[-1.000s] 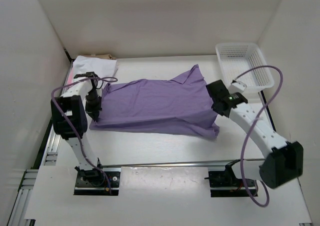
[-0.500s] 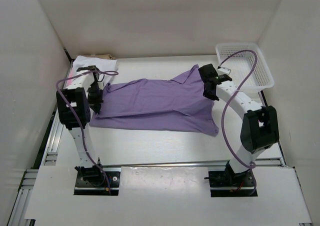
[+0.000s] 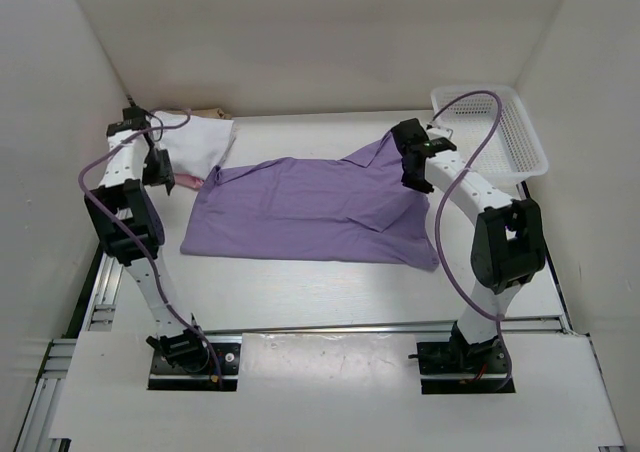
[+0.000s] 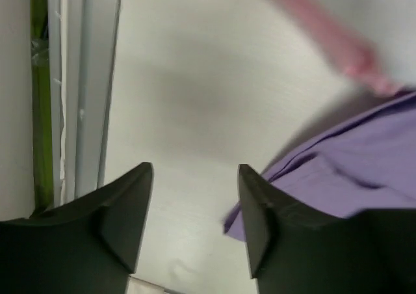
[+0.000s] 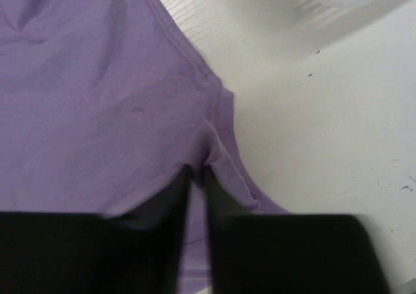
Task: Fold and stack the t-shirts
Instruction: Fold the flattened tshirt in 1/3 of the way
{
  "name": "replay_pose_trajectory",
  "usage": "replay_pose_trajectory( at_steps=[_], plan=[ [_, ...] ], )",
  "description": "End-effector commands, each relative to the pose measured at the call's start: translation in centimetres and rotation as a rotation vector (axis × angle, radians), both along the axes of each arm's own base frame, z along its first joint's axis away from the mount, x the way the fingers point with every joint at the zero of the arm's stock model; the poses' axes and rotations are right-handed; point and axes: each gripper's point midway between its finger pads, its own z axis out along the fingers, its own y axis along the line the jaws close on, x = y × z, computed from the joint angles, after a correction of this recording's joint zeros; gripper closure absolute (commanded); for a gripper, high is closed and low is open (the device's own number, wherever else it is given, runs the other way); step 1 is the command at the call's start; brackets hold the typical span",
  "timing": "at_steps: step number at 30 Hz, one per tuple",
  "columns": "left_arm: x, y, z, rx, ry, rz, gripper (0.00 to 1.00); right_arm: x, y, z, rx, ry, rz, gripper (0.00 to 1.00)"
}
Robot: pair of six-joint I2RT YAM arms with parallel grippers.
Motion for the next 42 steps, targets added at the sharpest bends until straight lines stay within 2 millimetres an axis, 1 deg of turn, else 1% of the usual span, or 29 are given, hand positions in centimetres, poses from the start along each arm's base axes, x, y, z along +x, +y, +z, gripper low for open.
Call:
replay_pose_trajectory(
  at_steps=[1,2,3,4,6,7,9,10,11,12,13,14,15,17,18,20,21,22,23,25,26,27,29,33,35,37,39,40,42],
  plan=[
    [-3.7,-2.6,0.4,-0.051,0.042,-0.031,0.31,0.8,0.9,2.1,-0.014,-0.027,0.062,0.66],
    [-4.6,-3.2,-0.2,-0.076,0.049,-0.037,0.29,0.6,1.5,2.4,-0.01,-0.029,0.086,0.56],
    [-7.1,-4.5,-2.2,-0.109,0.127,-0.05,0.26,1.0,1.5,3.0,-0.021,-0.037,0.111,0.49],
    [-7.9,-5.3,-2.4,-0.122,0.13,-0.064,0.25,0.8,1.9,3.3,-0.029,-0.031,0.134,0.4],
    [-9.7,-5.7,-4.0,-0.134,0.177,-0.061,0.25,0.5,2.4,4.5,-0.032,-0.027,0.17,0.36],
    [-11.1,-6.2,-5.1,-0.153,0.214,-0.061,0.25,-0.1,2.7,5.3,-0.035,-0.032,0.189,0.33],
    [-12.3,-6.7,-6.1,-0.175,0.248,-0.062,0.25,-2.1,2.7,5.2,-0.026,0.016,0.212,0.33],
    [-12.0,-6.8,-6.2,-0.181,0.234,-0.064,0.24,-3.2,3.2,5.6,0.029,0.016,0.241,0.33],
    [-11.9,-6.9,-6.6,-0.191,0.235,-0.065,0.24,-4.5,3.1,5.0,0.047,0.047,0.254,0.33],
    [-11.8,-7.1,-6.6,-0.201,0.232,-0.067,0.24,-6.7,2.6,2.8,0.055,0.112,0.245,0.32],
    [-11.9,-7.4,-7.0,-0.204,0.248,-0.075,0.24,-8.2,2.3,2.8,0.077,0.112,0.241,0.32],
    [-11.5,-7.3,-7.3,-0.205,0.252,-0.075,0.24,-9.4,1.7,1.9,0.104,0.131,0.203,0.32],
    [-11.6,-7.6,-7.6,-0.222,0.258,-0.076,0.24,-12.1,0.6,-0.7,0.102,0.207,0.173,0.32],
    [-11.3,-7.8,-8.0,-0.236,0.265,-0.077,0.24,-14.0,-0.3,-1.5,0.194,0.193,0.098,0.32],
    [-11.3,-7.8,-8.0,-0.236,0.265,-0.077,0.24,-15.6,-0.8,-3.7,0.222,0.219,0.075,0.32],
    [-11.3,-8.3,-8.4,-0.248,0.276,-0.087,0.28,-16.1,-1.4,-4.1,0.316,0.159,0.035,0.31],
    [-11.5,-8.3,-8.8,-0.251,0.289,-0.086,0.32,-16.5,-0.9,-4.7,0.381,0.158,0.043,0.31],
    [-11.6,-8.5,-9.1,-0.266,0.297,-0.086,0.38,-16.5,-1.4,-5.6,0.405,0.128,0.021,0.31],
    [-11.9,-9.1,-9.3,-0.276,0.308,-0.097,0.52,-16.7,-1.6,-6.2,0.416,0.13,0.011,0.3],
    [-11.9,-9.1,-9.3,-0.276,0.308,-0.097,0.64,-16.5,-1.9,-7.3,0.457,0.117,-0.01,0.3],
    [-11.9,-9.4,-9.5,-0.275,0.309,-0.106,0.66,-16.4,-2.0,-7.7,0.47,0.12,-0.019,0.3],
    [-11.9,-9.4,-9.5,-0.275,0.309,-0.106,0.74,-16.3,-2.2,-8.2,0.483,0.125,-0.037,0.3],
    [-11.9,-9.4,-9.5,-0.275,0.309,-0.106,0.82,-15.6,-2.2,-8.7,0.506,0.106,-0.03,0.3],
    [-12.3,-9.3,-9.7,-0.268,0.32,-0.104,0.87,-15.0,-2.7,-10.2,0.508,0.096,-0.051,0.31],
    [-12.3,-9.1,-9.7,-0.259,0.322,-0.103,0.9,-15.1,-3.4,-11.1,0.504,0.099,-0.094,0.41],
    [-12.3,-9.0,-9.6,-0.248,0.316,-0.103,0.9,-14.8,-3.8,-11.3,0.51,0.092,-0.118,0.59],
    [-12.7,-8.9,-9.8,-0.241,0.328,-0.1,0.9,-15.3,-4.3,-11.6,0.501,0.103,-0.151,0.84],
    [-12.6,-8.7,-9.5,-0.23,0.318,-0.1,0.9,-15.6,-4.4,-11.8,0.497,0.114,-0.172,1.0],
    [-13.6,-8.4,-9.6,-0.211,0.338,-0.096,0.9,-17.1,-4.6,-12.0,0.484,0.177,-0.202,1.0]
  ],
)
